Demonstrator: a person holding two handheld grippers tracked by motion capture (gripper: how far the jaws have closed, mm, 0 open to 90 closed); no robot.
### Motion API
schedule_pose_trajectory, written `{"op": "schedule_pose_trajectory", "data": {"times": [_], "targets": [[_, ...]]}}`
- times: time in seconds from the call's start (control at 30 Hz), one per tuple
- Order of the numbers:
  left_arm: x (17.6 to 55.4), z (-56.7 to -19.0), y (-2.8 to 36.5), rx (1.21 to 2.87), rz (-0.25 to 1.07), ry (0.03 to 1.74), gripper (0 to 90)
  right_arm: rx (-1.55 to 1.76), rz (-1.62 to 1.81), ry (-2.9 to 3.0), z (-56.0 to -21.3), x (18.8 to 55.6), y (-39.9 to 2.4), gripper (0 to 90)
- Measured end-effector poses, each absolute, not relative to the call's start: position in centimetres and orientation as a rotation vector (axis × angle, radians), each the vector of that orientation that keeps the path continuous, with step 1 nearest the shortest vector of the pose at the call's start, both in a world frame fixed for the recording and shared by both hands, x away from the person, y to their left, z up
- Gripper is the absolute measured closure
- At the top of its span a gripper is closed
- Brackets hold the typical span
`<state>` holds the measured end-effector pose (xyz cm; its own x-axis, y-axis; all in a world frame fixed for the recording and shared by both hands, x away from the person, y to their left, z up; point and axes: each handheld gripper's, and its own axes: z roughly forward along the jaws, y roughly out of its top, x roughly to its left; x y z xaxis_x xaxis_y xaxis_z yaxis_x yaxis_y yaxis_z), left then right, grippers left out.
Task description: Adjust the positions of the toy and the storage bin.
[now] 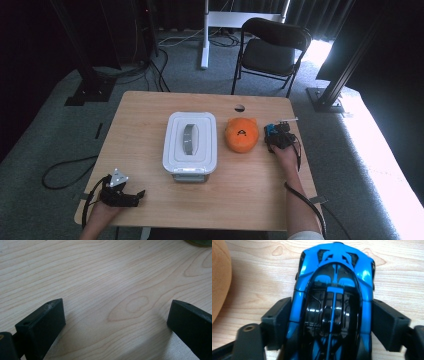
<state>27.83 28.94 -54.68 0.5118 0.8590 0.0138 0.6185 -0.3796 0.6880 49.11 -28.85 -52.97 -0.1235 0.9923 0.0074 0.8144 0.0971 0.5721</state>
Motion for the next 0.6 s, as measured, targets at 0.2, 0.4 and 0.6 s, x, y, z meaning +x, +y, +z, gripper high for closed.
{"op": "schedule_pose_trajectory", "data": {"times": [0.2,0.4,0.6], "targets": [[27.8,-54.7,28.9,2.128,0.495,1.202,2.0,1.749,0.607,2.043,-52.7,48.9,-29.0,25.2],[27.8,-54.7,28.9,2.127,0.495,1.202,2.0,1.724,0.641,2.075,-52.2,47.7,-29.5,25.2],[27.8,-54.7,28.9,2.127,0.495,1.202,2.0,1.646,0.708,2.104,-51.1,44.7,-29.9,25.2]]}}
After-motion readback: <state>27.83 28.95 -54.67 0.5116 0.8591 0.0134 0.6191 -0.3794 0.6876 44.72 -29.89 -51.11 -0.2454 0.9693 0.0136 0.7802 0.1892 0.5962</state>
